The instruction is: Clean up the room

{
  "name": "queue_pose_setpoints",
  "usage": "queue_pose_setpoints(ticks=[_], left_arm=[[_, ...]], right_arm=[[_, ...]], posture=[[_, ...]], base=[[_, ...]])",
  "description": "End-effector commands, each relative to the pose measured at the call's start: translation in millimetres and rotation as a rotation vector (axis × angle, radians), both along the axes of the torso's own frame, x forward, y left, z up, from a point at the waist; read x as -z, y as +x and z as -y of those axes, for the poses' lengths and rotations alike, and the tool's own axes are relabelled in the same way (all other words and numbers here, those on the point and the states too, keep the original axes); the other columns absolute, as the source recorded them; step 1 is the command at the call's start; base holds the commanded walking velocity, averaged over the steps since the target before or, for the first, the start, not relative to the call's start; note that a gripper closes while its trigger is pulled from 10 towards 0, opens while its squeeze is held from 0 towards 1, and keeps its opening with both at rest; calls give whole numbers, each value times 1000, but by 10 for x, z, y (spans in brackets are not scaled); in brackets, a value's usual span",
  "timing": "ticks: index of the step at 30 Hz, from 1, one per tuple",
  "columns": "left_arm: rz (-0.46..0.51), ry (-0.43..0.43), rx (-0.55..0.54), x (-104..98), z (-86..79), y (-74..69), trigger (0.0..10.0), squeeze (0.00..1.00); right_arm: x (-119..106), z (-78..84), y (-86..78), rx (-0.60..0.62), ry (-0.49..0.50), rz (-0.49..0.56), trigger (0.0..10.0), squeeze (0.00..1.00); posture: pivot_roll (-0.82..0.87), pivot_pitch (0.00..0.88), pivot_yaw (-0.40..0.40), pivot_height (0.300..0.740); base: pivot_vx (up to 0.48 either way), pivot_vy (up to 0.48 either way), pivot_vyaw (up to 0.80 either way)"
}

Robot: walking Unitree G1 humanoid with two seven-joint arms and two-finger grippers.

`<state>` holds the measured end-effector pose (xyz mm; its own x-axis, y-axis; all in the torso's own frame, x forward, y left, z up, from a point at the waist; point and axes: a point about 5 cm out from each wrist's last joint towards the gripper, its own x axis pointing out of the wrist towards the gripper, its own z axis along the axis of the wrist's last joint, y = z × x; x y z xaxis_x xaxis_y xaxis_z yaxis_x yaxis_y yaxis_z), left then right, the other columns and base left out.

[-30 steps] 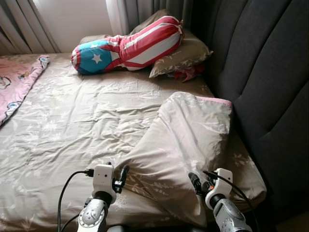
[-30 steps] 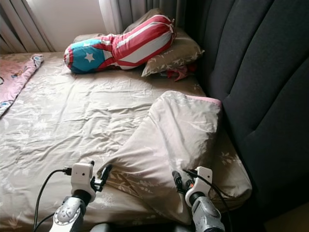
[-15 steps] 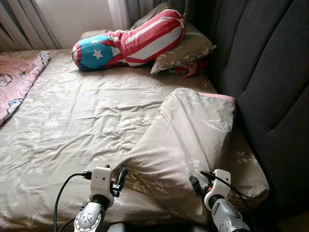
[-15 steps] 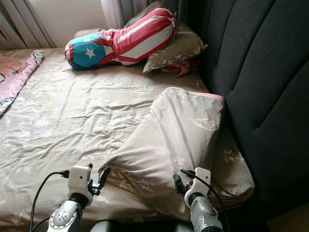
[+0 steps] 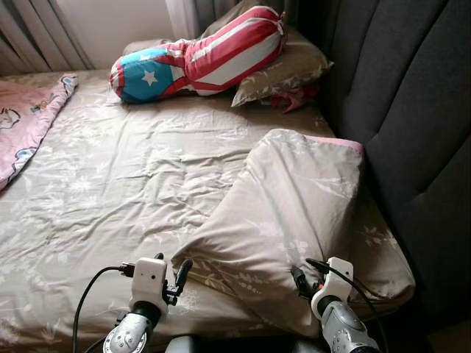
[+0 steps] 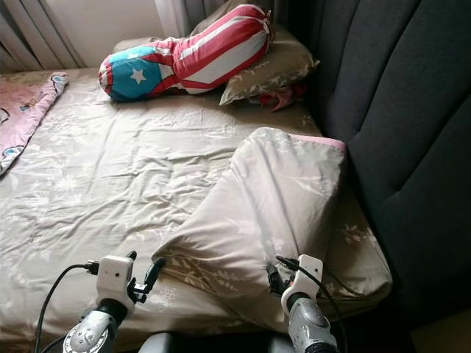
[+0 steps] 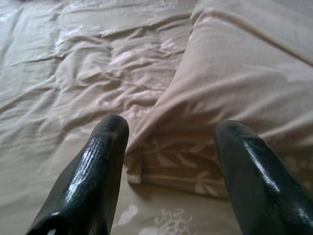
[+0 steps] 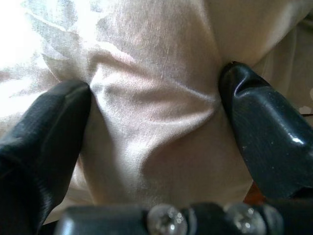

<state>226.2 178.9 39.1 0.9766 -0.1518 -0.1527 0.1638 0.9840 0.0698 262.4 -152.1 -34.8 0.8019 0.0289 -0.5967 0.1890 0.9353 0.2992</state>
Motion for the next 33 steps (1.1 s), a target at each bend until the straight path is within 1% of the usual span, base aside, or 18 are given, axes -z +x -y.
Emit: queue_pose_setpoints(ticks=[1, 4, 7, 8, 9, 10, 16, 19, 25, 27, 33], left_arm=[[-11, 21, 11, -30, -39, -51, 10000, 0], [-14, 30, 19, -65, -54, -99, 10000, 0], [-15, 36, 24, -92, -57, -119, 10000, 0], [-14, 37, 23, -101, -59, -125, 10000, 0], [-14, 37, 23, -110, -61, -136, 10000, 0], [-14, 37, 24, -122, -59, -154, 10000, 0], [-30, 35, 25, -154, -43, -207, 10000, 0], [-33, 30, 25, -163, -34, -224, 10000, 0], [-39, 26, 18, -167, -15, -211, 10000, 0], [-36, 20, 15, -171, 3, -185, 10000, 0], [-35, 16, 9, -168, 9, -169, 10000, 0]], right_arm=[[145, -38, -164, 3, 24, -99, 10000, 0], [151, -33, -171, 5, 25, -103, 10000, 0], [146, -28, -165, 5, 26, -99, 10000, 0], [143, -29, -161, -2, 22, -96, 8549, 0], [139, -31, -158, -9, 19, -91, 3529, 0], [128, -42, -146, -21, 29, -77, 0, 0], [130, -58, -153, -37, 35, -72, 0, 0], [125, -81, -150, -35, 59, -60, 0, 0], [99, -96, -119, -37, 61, -40, 0, 0], [87, -85, -101, -33, 54, -34, 0, 0], [71, -71, -80, -31, 42, -28, 0, 0]], posture=[[48, 167, 36, 654], [55, 187, 42, 654], [57, 197, 42, 654], [55, 204, 42, 654], [54, 211, 40, 654], [53, 217, 41, 654], [51, 234, 36, 654], [51, 234, 32, 654], [40, 225, 22, 654], [39, 221, 17, 654], [29, 217, 11, 654]], base=[[0, 0, 0], [0, 0, 0], [0, 0, 0], [0, 0, 0], [0, 0, 0], [0, 0, 0], [0, 0, 0], [0, 0, 0], [0, 0, 0], [0, 0, 0], [0, 0, 0]])
